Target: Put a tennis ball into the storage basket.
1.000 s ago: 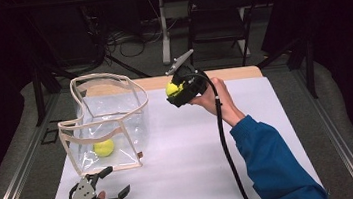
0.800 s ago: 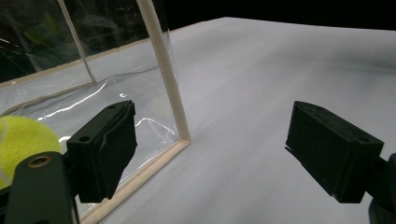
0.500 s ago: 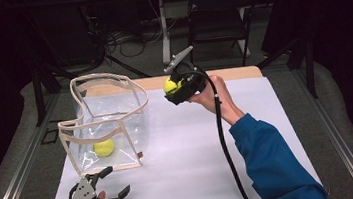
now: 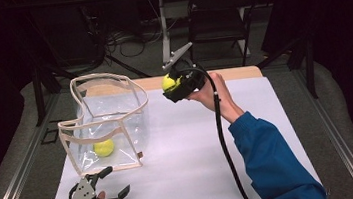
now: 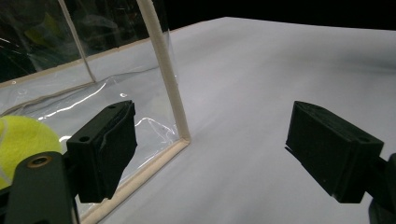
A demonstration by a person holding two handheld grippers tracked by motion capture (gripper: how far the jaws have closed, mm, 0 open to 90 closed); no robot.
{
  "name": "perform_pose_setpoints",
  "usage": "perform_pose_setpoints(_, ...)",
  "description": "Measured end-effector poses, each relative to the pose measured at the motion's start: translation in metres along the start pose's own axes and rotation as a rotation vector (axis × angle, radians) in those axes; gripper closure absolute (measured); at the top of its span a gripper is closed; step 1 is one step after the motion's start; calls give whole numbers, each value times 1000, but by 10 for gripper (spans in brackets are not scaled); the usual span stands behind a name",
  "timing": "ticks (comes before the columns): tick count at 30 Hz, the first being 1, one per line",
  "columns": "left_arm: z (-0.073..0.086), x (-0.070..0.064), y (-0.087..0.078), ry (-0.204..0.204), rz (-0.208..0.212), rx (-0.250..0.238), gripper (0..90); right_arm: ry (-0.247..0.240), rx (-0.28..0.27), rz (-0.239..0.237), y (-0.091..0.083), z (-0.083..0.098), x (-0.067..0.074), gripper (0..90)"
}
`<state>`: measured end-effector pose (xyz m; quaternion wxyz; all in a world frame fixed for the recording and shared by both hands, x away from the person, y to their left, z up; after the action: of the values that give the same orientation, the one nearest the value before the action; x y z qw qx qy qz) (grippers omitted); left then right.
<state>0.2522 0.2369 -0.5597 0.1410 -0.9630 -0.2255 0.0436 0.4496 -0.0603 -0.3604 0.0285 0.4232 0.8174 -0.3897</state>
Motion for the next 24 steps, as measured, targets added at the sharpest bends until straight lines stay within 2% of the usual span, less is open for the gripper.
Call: perform_pose_setpoints(24, 0, 0, 0, -5, 3, 3, 158, 1, -45, -3, -6, -15, 2, 263)
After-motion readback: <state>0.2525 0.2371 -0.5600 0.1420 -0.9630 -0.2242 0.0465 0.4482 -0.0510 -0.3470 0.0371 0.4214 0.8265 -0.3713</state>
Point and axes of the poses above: each handheld gripper's, and its own axes: y roughly forward along the jaws, z roughly out of its underside, x roughly to its left, the point moved 3 cm from there along y, roughly forward along the jaws, and after that the axes turned 15 degrees about z, right-handed, at the moved point
